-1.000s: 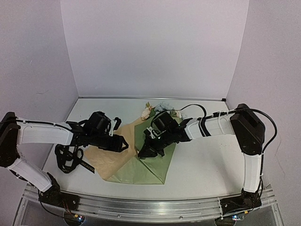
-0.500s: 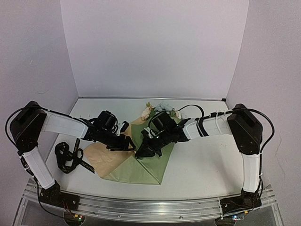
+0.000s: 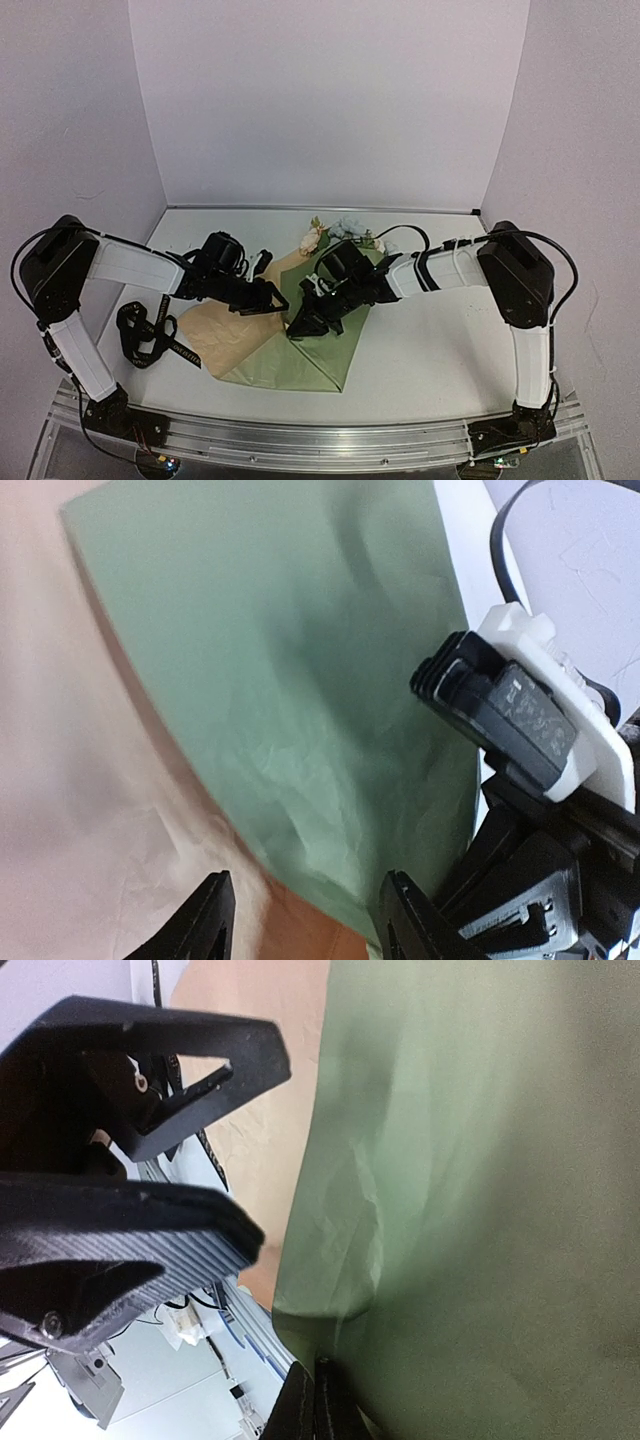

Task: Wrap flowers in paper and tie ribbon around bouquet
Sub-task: Fold the one-fourth-folded wrapping paper at the center of the board.

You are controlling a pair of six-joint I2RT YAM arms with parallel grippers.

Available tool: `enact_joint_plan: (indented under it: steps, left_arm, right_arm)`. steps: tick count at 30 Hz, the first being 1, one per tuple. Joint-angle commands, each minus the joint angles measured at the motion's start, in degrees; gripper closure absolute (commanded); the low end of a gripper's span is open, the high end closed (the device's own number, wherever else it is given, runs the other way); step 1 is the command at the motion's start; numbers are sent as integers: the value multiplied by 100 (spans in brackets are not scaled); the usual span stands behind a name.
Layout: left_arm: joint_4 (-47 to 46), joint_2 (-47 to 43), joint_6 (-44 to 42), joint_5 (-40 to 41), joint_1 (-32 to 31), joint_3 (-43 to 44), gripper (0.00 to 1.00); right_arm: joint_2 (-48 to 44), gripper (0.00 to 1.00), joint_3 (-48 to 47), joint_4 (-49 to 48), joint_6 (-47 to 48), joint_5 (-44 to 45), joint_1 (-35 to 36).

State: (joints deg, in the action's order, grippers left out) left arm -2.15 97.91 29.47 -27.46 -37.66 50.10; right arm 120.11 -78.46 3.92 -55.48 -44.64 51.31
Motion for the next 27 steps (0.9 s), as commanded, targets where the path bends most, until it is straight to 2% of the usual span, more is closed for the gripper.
enact_joint_plan:
  steps: [1,3,7,17,23,27]
  left_arm:
    - [-309,-319,129,-79,49,-118,45]
    - [-299,-166,122,-110,51,-39,41]
    - [-360,182,128,-282,49,166,41]
    - [-121,529,66,-425,51,516,46]
    - [-115,620,84,-566,104,519,53]
    - [-71,618,103,-554,110,471,53]
  right_arm:
    - [139,100,-228,-60,-31,-53,11]
    - [152,100,-237,-55,-33,-53,11]
    - [136,100,-227,-27,-19,-51,11]
    - [67,100,-84,13,71,-58,-15]
    - [49,100,-59,12,90,-113,-23]
    - [0,100,-73,12,95,-142,-24]
